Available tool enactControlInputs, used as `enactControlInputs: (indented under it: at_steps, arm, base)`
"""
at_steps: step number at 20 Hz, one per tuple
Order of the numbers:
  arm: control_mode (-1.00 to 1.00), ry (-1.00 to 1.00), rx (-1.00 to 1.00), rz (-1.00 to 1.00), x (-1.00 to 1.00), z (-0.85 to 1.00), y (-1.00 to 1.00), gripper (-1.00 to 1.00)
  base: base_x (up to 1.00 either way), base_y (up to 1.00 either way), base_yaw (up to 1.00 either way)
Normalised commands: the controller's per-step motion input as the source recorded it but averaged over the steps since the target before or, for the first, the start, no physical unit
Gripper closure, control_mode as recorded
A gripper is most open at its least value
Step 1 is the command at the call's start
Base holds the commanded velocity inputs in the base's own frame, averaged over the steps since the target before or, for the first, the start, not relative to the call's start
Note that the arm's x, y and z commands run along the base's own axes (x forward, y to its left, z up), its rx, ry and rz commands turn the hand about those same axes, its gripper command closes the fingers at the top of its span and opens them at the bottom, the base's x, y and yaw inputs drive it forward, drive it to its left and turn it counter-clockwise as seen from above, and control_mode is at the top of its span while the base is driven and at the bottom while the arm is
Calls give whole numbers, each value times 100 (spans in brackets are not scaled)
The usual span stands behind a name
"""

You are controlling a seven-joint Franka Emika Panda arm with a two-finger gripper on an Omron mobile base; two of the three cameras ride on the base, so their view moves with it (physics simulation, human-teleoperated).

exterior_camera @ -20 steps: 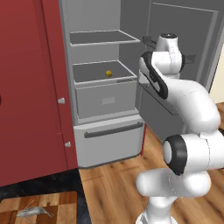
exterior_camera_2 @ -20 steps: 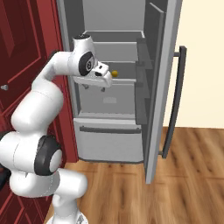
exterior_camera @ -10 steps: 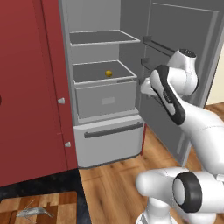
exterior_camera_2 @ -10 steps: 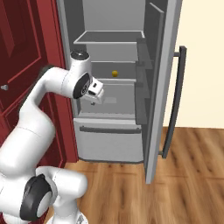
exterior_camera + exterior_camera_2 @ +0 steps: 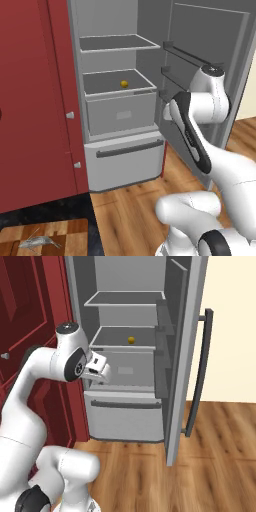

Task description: Retrieve a lemon from the fridge and place it on the cutting board with the fish.

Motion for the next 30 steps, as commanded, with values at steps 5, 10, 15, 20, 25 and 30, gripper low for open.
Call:
enactControlInputs:
  at_steps: [5,10,15,20,25,30]
  arm:
    - [-100,-5,0,1,-64,-47,0,-100]
    - [-100,1,0,3,-7,-10,1,-100]
    - [-100,0,0,0,0,0,0,-100]
    - [100,0,0,0,2,0,0,-100]
    - [100,0,0,0,0,0,0,-100]
    - [100,0,0,0,0,0,0,-100]
  base:
    - [0,0,0]
    - [0,0,0]
    - [0,0,0]
    - [67,-2,1]
    - [100,-22,14]
    - [68,-37,23]
